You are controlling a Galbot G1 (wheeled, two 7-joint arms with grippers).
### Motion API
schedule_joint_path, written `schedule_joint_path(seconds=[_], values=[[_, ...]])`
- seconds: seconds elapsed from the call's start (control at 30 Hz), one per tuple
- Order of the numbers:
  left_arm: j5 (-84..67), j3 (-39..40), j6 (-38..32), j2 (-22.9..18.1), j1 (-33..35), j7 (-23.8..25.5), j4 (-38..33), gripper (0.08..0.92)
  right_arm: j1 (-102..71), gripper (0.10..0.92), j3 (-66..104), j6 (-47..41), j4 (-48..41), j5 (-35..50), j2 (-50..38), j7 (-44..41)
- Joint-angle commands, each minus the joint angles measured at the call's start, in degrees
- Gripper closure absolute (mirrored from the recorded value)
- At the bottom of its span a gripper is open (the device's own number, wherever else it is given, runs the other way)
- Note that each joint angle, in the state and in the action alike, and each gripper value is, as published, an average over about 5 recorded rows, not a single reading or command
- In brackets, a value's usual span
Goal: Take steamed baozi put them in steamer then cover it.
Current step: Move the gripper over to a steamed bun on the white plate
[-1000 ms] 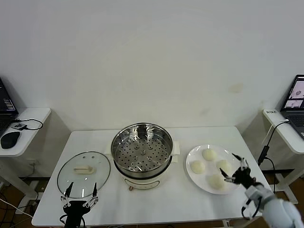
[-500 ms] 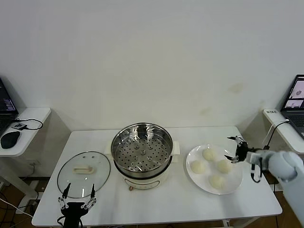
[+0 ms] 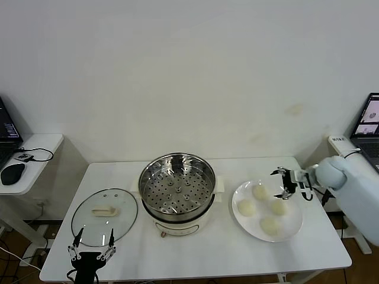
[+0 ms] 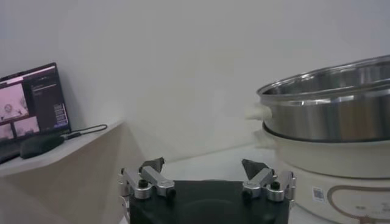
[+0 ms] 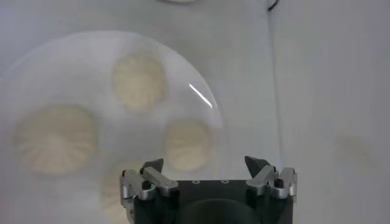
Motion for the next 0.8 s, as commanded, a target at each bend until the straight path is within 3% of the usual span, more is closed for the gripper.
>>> schedule_joint_path(seconds=[0.03, 0.8], values=[[-0.2, -0.3, 0.0, 0.1, -0.6, 0.0, 0.6, 0.177, 12.7, 0.203, -17.3, -0.3, -11.3, 2.0, 5.7, -3.3], [-0.3, -1.0, -0.1, 0.3, -1.3, 0.2, 1.4, 0.177, 11.5, 0.226, -16.4, -1.1, -20.0, -1.9, 14.0, -1.4]])
